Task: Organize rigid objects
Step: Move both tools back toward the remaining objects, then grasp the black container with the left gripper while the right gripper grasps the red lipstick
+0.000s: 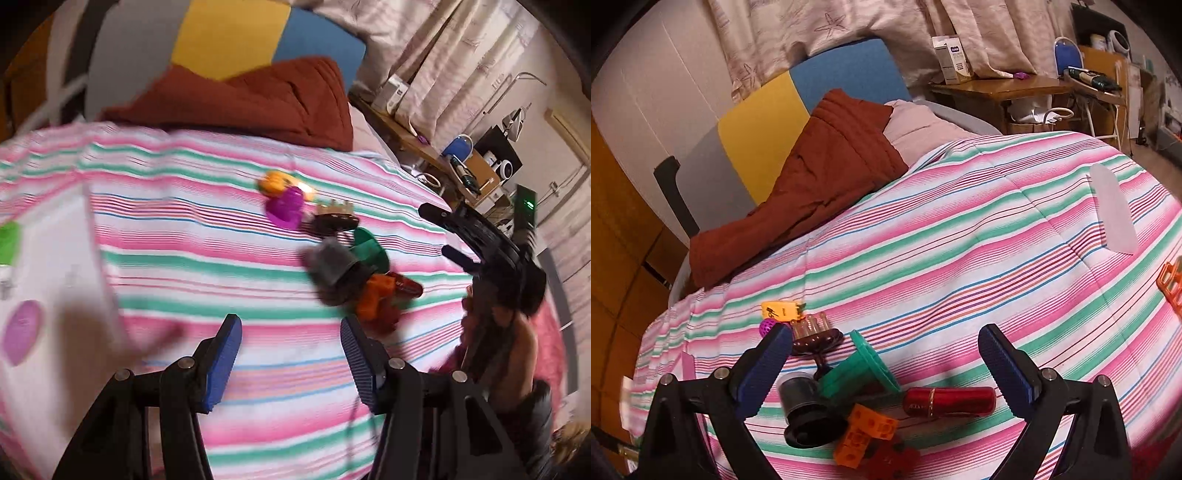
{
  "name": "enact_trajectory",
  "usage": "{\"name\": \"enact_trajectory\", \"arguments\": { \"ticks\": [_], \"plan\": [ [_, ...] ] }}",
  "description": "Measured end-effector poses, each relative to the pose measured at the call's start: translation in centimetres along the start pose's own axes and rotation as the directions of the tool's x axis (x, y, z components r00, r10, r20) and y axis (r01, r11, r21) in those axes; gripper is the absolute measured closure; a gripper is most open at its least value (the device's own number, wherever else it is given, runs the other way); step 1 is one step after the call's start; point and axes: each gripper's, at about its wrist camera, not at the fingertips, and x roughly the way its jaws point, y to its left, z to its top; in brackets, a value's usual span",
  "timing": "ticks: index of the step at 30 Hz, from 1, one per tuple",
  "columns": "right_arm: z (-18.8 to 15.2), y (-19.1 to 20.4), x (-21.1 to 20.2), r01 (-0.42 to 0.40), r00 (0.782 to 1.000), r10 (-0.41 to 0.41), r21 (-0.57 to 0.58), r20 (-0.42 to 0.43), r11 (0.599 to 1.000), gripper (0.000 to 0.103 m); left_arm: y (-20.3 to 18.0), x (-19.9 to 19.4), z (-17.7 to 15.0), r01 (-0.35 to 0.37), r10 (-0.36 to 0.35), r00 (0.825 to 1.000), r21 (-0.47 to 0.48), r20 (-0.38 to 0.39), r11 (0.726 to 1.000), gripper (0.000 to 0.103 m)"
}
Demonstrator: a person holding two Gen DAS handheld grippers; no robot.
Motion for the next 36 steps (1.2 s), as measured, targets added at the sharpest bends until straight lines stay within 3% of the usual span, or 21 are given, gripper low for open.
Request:
{"name": "enact_trajectory", "arguments": {
  "ticks": [5,9,17,21,23,27,31,36],
  "plan": [
    [0.3,-1.4,-0.8,-0.019,1.0,0.017,0.067,0.023,0.998,0.002,-2.1,4.8,2.1,0.052,-0.054,0.997,-0.038,-0.061,0.998,0.047],
    [0.5,-2.6,-0.9,-0.038,0.999,0.035,0.135,0.028,0.99,0.001,-2.6,8.1,3.4,0.026,-0.034,0.995,-0.097,-0.09,0.995,0.047],
    [0.6,-2.7,-1.1,-0.07,0.997,0.066,0.145,0.037,0.987,0.001,-3.1,12.0,4.6,0.017,-0.037,0.994,-0.18,-0.107,0.984,0.047],
    [0.7,-3.1,-1.3,-0.083,0.996,0.076,0.163,0.046,0.983,0.001,-3.4,13.9,4.6,0.028,-0.056,0.989,-0.202,-0.138,0.979,0.047],
    [0.7,-3.4,-1.4,-0.088,0.996,0.08,0.179,0.049,0.98,0.001,-3.1,14.4,4.5,0.053,-0.08,0.99,-0.22,-0.117,0.974,0.044],
    [0.9,-4.5,-1.4,-0.09,0.995,0.079,0.227,0.058,0.97,0.001,-3.0,14.3,4.4,0.076,-0.097,0.99,-0.19,-0.104,0.979,0.044],
    [0.7,-6.0,-1.2,-0.087,0.996,0.078,0.293,0.043,0.952,0.001,-2.8,13.5,4.1,0.074,-0.092,0.987,-0.135,-0.131,0.988,0.053],
    [0.3,-7.5,0.5,-0.02,0.997,0.045,0.347,-0.065,0.938,0.001,-1.5,11.0,2.4,0.048,-0.055,0.987,-0.054,-0.154,0.997,0.054]
  ]
}}
